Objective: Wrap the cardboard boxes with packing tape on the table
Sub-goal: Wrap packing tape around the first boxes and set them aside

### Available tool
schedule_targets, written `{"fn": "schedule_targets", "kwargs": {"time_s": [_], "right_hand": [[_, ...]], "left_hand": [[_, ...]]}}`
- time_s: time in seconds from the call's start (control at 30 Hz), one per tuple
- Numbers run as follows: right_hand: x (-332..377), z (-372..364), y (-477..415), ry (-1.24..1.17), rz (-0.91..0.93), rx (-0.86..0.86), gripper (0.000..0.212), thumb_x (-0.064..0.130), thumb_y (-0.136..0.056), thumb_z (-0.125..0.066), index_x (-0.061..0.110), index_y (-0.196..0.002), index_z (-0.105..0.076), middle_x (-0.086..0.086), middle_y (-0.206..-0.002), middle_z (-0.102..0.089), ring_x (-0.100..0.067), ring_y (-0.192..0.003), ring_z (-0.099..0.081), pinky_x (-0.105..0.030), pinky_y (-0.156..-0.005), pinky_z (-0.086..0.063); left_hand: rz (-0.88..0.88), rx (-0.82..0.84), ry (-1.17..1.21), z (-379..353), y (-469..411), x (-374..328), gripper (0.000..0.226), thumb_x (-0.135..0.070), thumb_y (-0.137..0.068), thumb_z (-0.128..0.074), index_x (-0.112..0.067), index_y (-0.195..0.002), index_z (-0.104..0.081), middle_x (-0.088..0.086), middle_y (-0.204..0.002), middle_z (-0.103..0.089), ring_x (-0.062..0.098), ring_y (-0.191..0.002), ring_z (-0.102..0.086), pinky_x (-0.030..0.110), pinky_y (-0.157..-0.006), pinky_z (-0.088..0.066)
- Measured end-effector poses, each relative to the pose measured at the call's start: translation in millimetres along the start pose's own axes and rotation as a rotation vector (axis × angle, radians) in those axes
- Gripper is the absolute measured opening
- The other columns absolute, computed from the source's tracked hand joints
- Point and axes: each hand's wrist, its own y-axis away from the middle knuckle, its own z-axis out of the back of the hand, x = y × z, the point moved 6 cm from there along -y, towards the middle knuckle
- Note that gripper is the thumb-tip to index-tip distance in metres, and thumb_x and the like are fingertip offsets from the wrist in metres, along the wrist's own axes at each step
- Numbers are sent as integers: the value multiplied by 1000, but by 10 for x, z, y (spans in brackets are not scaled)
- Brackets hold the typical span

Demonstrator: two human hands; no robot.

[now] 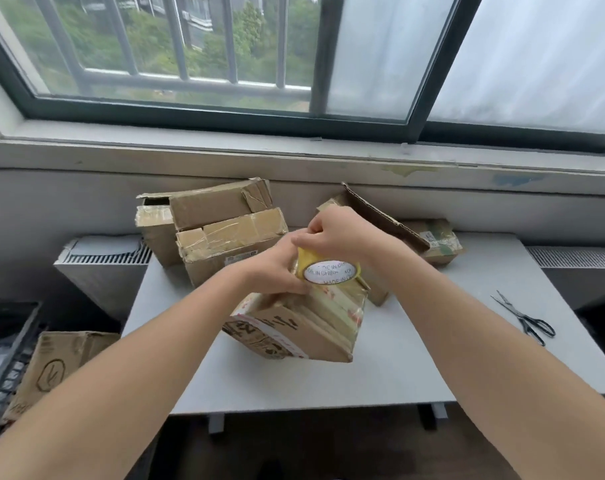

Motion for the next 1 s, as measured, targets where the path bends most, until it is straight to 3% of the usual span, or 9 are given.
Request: {"fn": "schedule_targets", "kwargs": {"time_s": [0.13,0.27,0.37,0.5,0.6,0.67,0.8,1.0], "right_hand": [[296,-40,-187,64,51,-32,47,46,-92,-63,14,-58,-61,3,-50,-51,-16,-49,-45,-27,-47,-34],[471,-132,-316,65,62,5,47,46,-91,-65,12,-59,-59,1,-52,-52,-15,-48,-45,-26,-46,-33],[453,-219,-350,8,87,91,53,55,-91,-66,5,-73,-67,-1,-61,-54,-14,-55,-46,-29,-52,-35],[476,-277,-316,-20,139,170,54,58,-91,-66,5,-82,-67,3,-65,-51,-12,-59,-44,-30,-55,-32],[524,-333,-316,60,176,223,47,59,-90,-67,12,-87,-70,-3,-72,-62,-12,-63,-50,-28,-55,-36],[520,-339,-316,72,171,244,46,59,-88,-68,14,-90,-72,-7,-79,-68,-13,-65,-53,-29,-57,-38],[343,-168,-327,121,119,208,51,56,-88,-70,12,-67,-55,-2,-60,-46,-15,-55,-40,-31,-55,-31],[-125,-141,-188,187,8,213,54,55,-90,-68,15,-59,-48,-1,-57,-45,-17,-55,-42,-33,-55,-31]], "left_hand": [[4,-64,177,87,137,209,99,-7,-82,-83,-27,-158,-23,-11,-142,-47,8,-131,-47,21,-106,-39],[47,-64,305,-3,155,483,104,-31,-68,-93,-35,-154,-34,-15,-131,-63,7,-122,-61,39,-107,-51],[62,-95,341,94,177,655,111,-43,-68,-92,-38,-158,-26,-15,-136,-60,9,-128,-58,35,-106,-51],[45,-106,397,174,255,884,100,-32,-76,-90,-66,-145,-25,-11,-143,-56,10,-130,-57,36,-109,-49],[48,-69,476,181,267,954,94,-15,-83,-86,-65,-138,-28,-5,-142,-55,13,-123,-63,32,-99,-56],[42,-51,483,187,245,936,93,-15,-82,-87,-65,-136,-30,-6,-144,-51,14,-127,-60,34,-100,-56],[57,-67,477,269,287,1079,100,-32,-73,-94,-63,-143,-30,-8,-156,-39,13,-143,-44,41,-113,-47],[93,-46,615,213,382,1196,103,-19,-81,-88,-61,-151,-25,-4,-151,-42,21,-128,-59,44,-97,-59]]}}
